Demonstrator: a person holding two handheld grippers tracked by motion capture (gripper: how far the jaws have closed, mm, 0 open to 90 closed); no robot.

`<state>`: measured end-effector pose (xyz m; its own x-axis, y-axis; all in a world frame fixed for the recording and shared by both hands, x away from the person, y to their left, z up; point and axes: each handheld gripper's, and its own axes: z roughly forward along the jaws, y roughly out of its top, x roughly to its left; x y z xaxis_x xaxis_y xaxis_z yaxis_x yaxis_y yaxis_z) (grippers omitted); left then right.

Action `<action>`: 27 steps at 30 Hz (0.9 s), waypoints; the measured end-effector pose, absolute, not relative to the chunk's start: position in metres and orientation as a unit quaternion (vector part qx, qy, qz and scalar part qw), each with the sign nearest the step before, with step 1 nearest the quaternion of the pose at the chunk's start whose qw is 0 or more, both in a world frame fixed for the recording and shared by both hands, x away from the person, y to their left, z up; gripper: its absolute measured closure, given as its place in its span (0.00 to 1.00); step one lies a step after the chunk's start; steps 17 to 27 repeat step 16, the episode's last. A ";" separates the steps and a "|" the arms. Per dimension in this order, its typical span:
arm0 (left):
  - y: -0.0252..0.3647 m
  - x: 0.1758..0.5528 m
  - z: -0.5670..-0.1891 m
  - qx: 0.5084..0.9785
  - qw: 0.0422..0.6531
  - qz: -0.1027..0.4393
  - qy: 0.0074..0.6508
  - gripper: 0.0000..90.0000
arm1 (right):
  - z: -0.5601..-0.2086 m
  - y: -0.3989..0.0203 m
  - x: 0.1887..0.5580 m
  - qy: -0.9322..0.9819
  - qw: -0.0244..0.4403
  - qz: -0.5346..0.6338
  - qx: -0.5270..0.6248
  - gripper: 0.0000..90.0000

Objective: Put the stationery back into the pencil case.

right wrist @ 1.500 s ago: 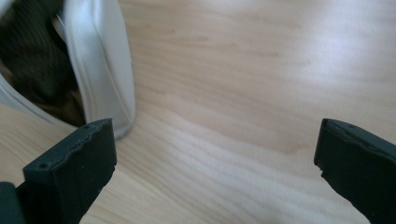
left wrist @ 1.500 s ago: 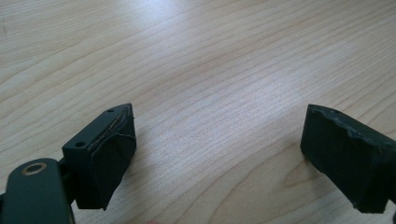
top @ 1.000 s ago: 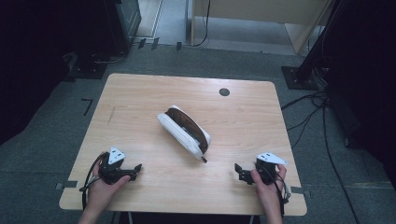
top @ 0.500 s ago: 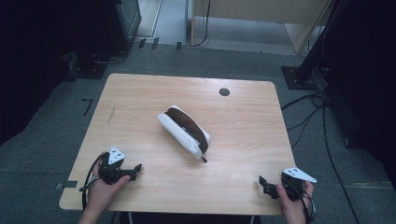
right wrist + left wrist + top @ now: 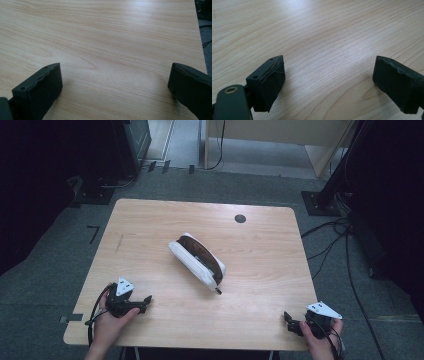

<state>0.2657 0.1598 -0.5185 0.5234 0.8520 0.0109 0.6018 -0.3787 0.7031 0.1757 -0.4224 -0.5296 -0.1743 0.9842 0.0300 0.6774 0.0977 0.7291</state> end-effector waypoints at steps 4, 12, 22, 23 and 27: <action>0.160 0.266 -0.519 0.808 0.329 0.190 0.450 0.12 | -0.530 -0.422 0.174 0.694 0.249 0.315 0.597 0.00; 0.159 0.266 -0.519 0.808 0.330 0.190 0.450 0.12 | -0.530 -0.421 0.174 0.693 0.249 0.315 0.598 0.00; 0.159 0.267 -0.519 0.807 0.331 0.190 0.450 0.12 | -0.530 -0.421 0.174 0.694 0.249 0.315 0.598 0.00; 0.159 0.267 -0.519 0.807 0.331 0.190 0.450 0.12 | -0.530 -0.421 0.174 0.694 0.249 0.315 0.598 0.00; 0.159 0.267 -0.519 0.807 0.331 0.190 0.450 0.12 | -0.530 -0.421 0.174 0.694 0.249 0.315 0.598 0.00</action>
